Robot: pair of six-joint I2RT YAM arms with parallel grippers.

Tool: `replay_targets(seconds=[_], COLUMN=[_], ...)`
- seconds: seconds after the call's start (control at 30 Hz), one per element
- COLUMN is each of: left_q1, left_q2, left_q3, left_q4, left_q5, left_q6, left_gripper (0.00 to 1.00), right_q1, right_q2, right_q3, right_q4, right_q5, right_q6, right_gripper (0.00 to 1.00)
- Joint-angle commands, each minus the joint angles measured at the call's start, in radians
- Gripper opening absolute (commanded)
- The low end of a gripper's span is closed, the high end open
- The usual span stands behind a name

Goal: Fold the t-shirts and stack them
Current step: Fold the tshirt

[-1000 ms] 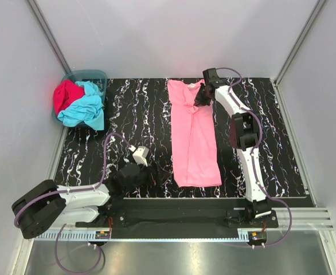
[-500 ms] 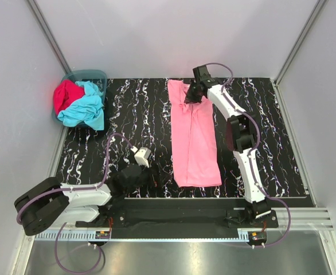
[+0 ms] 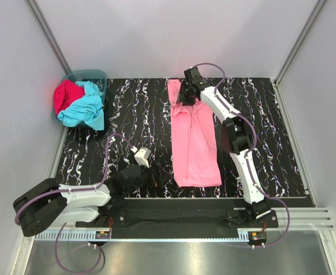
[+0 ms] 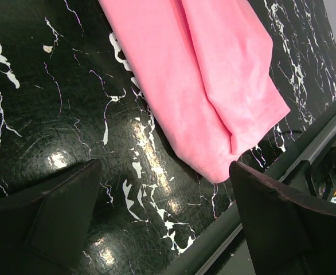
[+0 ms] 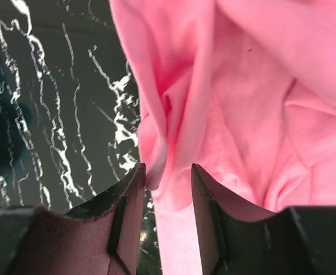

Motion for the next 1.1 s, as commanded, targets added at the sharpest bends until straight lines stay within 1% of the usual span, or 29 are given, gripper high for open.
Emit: replay_targets(seconds=[0.0,0.23,0.6,0.8,0.93,1.07], left_q1=[-0.006,-0.009,-0.016,-0.018,-0.018,-0.018], left_q2=[-0.007,0.003,-0.021,-0.027,-0.024,-0.03], left_q3=[0.003,0.001,-0.005,-0.004,0.001,-0.001], left_q4=[0.053,0.064,0.044,0.036,0.035,0.03], left_q5=[-0.032,-0.029,-0.037,-0.04,-0.035,-0.035], left_q6=[0.009,0.009,0.01,0.016,0.018,0.018], left_gripper=[0.99,0.99,0.99,0.99,0.99,0.99], right_q1=[-0.006,-0.036,-0.102,-0.136,-0.138,-0.139], right_q2=[-0.055,-0.092,-0.049,-0.006,0.037,0.101], right_q3=[0.014,0.017,0.028,0.03,0.085,0.148], right_q4=[0.005,0.004,-0.012,-0.01,-0.01,-0.01], right_q5=[0.086,0.138,0.223,0.226,0.214,0.155], right_q6=[-0.041,-0.058,-0.075,-0.072,-0.086,-0.098], right_gripper=[0.45,0.45,0.45,0.45,0.45,0.45])
